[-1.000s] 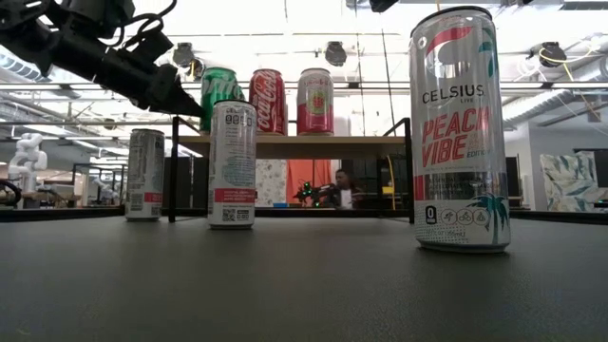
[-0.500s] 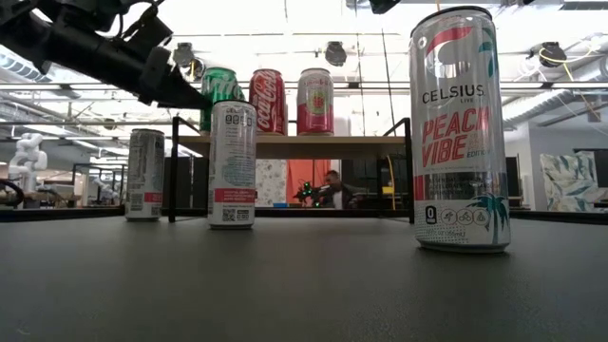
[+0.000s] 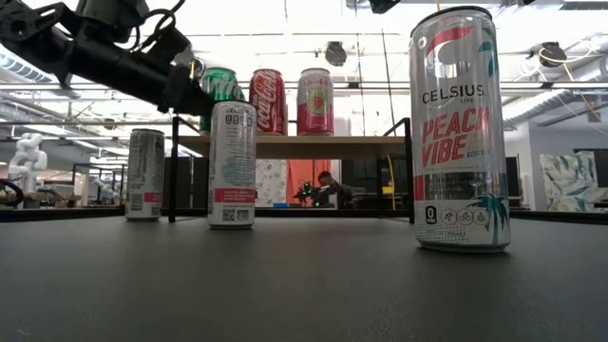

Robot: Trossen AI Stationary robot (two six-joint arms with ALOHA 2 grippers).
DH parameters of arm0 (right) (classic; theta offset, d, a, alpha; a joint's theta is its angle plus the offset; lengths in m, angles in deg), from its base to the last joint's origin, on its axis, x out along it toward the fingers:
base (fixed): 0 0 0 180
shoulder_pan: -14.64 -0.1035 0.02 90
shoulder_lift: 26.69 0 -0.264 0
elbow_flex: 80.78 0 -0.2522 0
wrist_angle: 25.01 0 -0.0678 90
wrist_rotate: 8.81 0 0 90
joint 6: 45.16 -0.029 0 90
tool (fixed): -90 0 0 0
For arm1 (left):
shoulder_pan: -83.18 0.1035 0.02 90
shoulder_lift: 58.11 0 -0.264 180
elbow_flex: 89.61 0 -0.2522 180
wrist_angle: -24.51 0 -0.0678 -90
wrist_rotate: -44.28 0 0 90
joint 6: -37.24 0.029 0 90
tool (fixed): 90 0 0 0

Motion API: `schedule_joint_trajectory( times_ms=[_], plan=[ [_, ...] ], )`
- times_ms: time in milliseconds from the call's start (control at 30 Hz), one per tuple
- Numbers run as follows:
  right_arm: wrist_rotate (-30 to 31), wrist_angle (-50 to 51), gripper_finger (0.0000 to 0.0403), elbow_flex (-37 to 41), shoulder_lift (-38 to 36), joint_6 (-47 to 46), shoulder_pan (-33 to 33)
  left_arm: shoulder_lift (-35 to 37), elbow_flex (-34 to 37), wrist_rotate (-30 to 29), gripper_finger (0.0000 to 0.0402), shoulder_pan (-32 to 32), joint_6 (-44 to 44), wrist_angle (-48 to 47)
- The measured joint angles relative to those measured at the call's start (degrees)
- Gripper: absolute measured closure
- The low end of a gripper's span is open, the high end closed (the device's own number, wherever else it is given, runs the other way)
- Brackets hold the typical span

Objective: Place canned beverage on shelf
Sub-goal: Put the green soda can on the shelf aligned with the other green soda cans, then put the top white soda can on the shelf

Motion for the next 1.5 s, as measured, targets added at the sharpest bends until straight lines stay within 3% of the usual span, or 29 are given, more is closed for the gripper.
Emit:
schedule_joint_trajectory(
  times_ms=[1000, 1267, 1500],
  plan=[
    [0.0, 0.7, 0.0044, 0.0, 0.0, -0.7, -0.1, -0.2, 0.0, -3.3, 0.0204, 0.4, -0.7, -0.7],
    [0.0, 2.0, 0.0044, 0.0, 0.0, -4.2, -0.1, -0.1, 0.0, -4.2, 0.0204, -7.8, -5.0, -0.7],
    [0.4, 9.4, 0.0044, -0.5, -3.0, -10.6, -0.3, -0.1, 0.0, -15.4, 0.0204, -19.3, -8.1, -0.7]
  ],
)
